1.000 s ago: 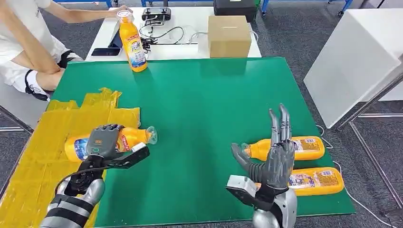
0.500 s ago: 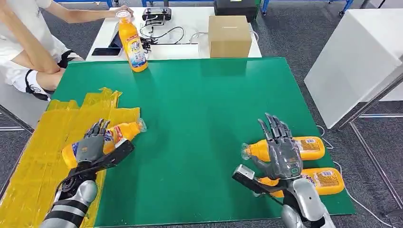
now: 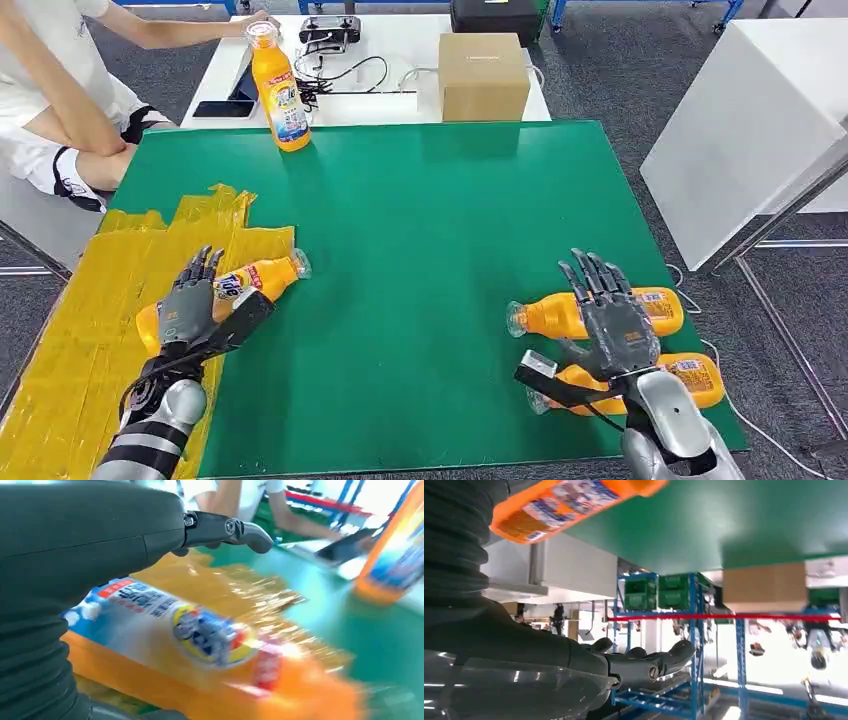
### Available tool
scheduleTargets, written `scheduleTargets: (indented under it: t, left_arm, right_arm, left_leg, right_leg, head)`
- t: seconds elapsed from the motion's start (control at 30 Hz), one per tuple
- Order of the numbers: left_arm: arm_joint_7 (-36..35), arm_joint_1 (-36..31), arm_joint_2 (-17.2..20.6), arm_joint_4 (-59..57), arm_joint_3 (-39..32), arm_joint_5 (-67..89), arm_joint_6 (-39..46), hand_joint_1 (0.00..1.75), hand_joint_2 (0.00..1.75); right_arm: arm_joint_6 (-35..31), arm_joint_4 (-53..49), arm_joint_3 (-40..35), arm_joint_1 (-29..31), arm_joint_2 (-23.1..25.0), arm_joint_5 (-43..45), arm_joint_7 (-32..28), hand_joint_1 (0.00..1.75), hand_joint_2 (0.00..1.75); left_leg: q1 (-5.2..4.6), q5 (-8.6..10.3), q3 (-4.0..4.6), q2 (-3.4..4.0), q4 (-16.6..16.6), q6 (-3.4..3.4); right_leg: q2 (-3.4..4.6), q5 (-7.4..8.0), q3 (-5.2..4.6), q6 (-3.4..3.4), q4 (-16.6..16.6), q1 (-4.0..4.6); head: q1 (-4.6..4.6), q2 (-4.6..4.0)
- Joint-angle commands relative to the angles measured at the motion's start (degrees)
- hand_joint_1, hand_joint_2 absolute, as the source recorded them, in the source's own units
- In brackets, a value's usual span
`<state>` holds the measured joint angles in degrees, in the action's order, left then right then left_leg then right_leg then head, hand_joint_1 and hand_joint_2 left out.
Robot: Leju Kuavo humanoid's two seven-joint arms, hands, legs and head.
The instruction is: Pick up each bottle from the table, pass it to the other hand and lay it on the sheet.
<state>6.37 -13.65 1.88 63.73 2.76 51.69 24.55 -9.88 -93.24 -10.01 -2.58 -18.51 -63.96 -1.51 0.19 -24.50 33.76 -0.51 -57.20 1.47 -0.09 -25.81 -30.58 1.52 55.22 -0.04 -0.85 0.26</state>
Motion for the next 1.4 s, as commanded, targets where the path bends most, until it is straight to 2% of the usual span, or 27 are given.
scheduleTargets:
  t: [0.03, 0.2, 0.4, 0.6, 0.8, 0.97, 1.1, 1.13, 1.17, 1.27, 1.4]
  left_arm:
    - [10.6, 4.1, -4.2, 11.1, -1.6, -19.4, -4.1, 0.00, 1.75]
    - [15.0, 7.3, -4.3, 18.2, 0.2, -30.4, -9.0, 0.00, 1.75]
    - [16.3, 8.4, -4.1, 22.1, 2.9, -33.6, -10.2, 0.00, 1.75]
    - [16.5, 8.3, -4.0, 21.8, 3.1, -33.6, -10.0, 0.00, 1.75]
    - [16.7, 7.7, -4.0, 20.4, 4.2, -33.8, -9.7, 0.00, 1.75]
    - [17.2, 6.8, -4.1, 18.8, 5.3, -34.5, -9.9, 0.00, 1.75]
    - [17.4, 5.9, -4.2, 17.8, 6.1, -35.1, -10.1, 0.00, 1.75]
    - [17.6, 5.7, -4.2, 17.4, 6.3, -35.6, -10.2, 0.00, 1.75]
    - [17.7, 5.5, -4.2, 17.2, 6.6, -35.9, -10.2, 0.00, 1.75]
    - [18.0, 4.0, -4.1, 15.2, 7.7, -37.0, -10.7, 0.00, 1.75]
    - [18.1, 3.4, -4.4, 14.1, 8.7, -37.6, -10.8, 0.00, 1.75]
  right_arm:
    - [2.8, 11.3, 5.7, 2.9, -5.7, 1.8, -1.5, 0.00, 1.75]
    - [4.5, 17.3, 6.4, 4.9, -7.1, 3.6, -2.0, 0.00, 1.75]
    - [5.4, 26.2, 8.2, 9.5, -9.2, 4.1, -1.7, 0.00, 1.75]
    - [5.4, 26.6, 8.1, 9.9, -8.8, 4.1, -1.5, 0.00, 1.75]
    - [3.4, 32.2, 7.4, 13.4, -7.0, 3.2, -1.9, 0.00, 1.75]
    - [5.4, 39.0, 3.8, 17.4, -5.6, 1.6, -2.1, 0.00, 1.75]
    - [4.3, 44.1, 1.9, 20.3, -4.4, 0.8, -2.7, 0.00, 1.75]
    - [3.3, 46.2, 1.2, 21.3, -3.8, 0.5, -3.3, 0.00, 1.75]
    - [2.9, 48.1, 0.1, 22.3, -3.2, 0.4, -4.5, 0.00, 1.75]
    - [2.9, 52.2, -3.7, 24.1, -2.3, 1.4, -9.9, 0.02, 1.75]
    - [2.5, 54.3, -7.1, 26.2, -0.4, 2.0, -12.0, 0.10, 1.75]
  left_leg:
    - [-0.01, -0.11, -0.19, 0.04, 0.0, 0.02]
    - [-0.06, -0.10, -0.12, 0.15, 0.0, -0.01]
    - [-0.04, -0.10, -0.12, 0.12, 0.0, 0.01]
    - [-0.05, -0.14, -0.31, 0.17, 0.0, -0.02]
    - [-0.04, -0.08, -0.19, 0.14, 0.0, 0.00]
    - [-0.03, -0.09, -0.31, 0.22, 0.1, -0.03]
    - [-0.02, -0.06, -0.19, 0.20, 0.1, -0.01]
    - [0.01, -0.10, -0.46, 0.33, 0.1, -0.06]
    - [-0.02, -0.05, -0.19, 0.16, 0.1, -0.01]
    - [0.00, -0.06, -0.20, 0.14, 0.0, -0.01]
    - [0.02, -0.04, -0.31, 0.32, 0.1, -0.01]
  right_leg:
    - [0.01, -0.05, 0.26, 0.08, -0.1, 0.00]
    - [0.11, 0.00, 0.15, 0.02, -0.1, -0.02]
    - [0.08, 0.01, 0.14, 0.04, -0.1, 0.00]
    - [0.12, -0.01, 0.32, 0.05, -0.2, 0.01]
    - [0.11, 0.03, 0.19, 0.03, -0.1, 0.01]
    - [0.17, 0.05, 0.30, 0.03, -0.2, 0.02]
    - [0.16, 0.07, 0.19, 0.02, -0.2, 0.04]
    - [0.27, 0.08, 0.43, 0.02, -0.3, 0.06]
    - [0.12, 0.06, 0.19, 0.02, -0.2, 0.03]
    - [0.11, 0.05, 0.22, 0.01, -0.2, 0.05]
    - [0.18, 0.08, 0.27, 0.02, -0.2, 0.06]
  head:
    - [-0.02, 0.00]
    - [0.02, 0.00]
    - [0.02, 0.00]
    - [0.02, 0.00]
    - [0.00, 0.00]
    - [0.02, 0.00]
    - [0.02, 0.00]
    - [0.02, 0.00]
    - [0.02, 0.00]
    - [0.00, 0.00]
    - [0.00, 0.00]
